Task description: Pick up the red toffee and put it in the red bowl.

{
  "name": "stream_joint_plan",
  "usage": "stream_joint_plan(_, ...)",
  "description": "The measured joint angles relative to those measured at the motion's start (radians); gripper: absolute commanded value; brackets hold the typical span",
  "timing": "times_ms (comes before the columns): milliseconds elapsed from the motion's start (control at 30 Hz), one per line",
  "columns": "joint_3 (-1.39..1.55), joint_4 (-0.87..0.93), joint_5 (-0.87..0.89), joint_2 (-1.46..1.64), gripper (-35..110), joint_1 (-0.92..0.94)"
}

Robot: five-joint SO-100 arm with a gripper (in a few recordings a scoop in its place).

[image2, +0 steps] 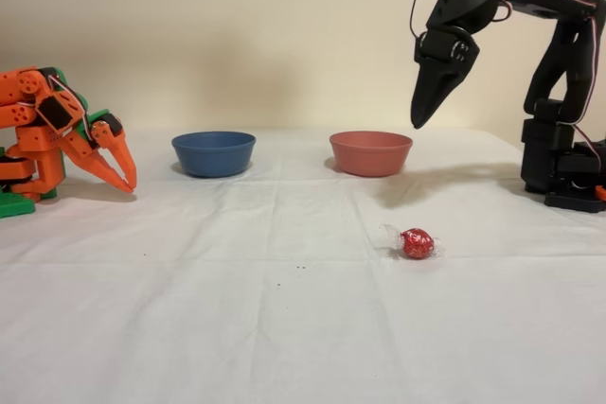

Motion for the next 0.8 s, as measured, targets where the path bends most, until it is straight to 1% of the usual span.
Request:
stream_joint_plan(200, 0.035, -0.130, 0.067, 0.000, 1, -0.029)
stream_joint_plan(433, 0.028, -0.160, 0.233, -0.054, 3, -0.126)
stream_joint_plan(600, 0.020, -0.169, 0.319, -0.074, 10, -0.170)
stream_joint_plan(800, 0.067, -0.250, 0.356, -0.074, 22, -0.227)
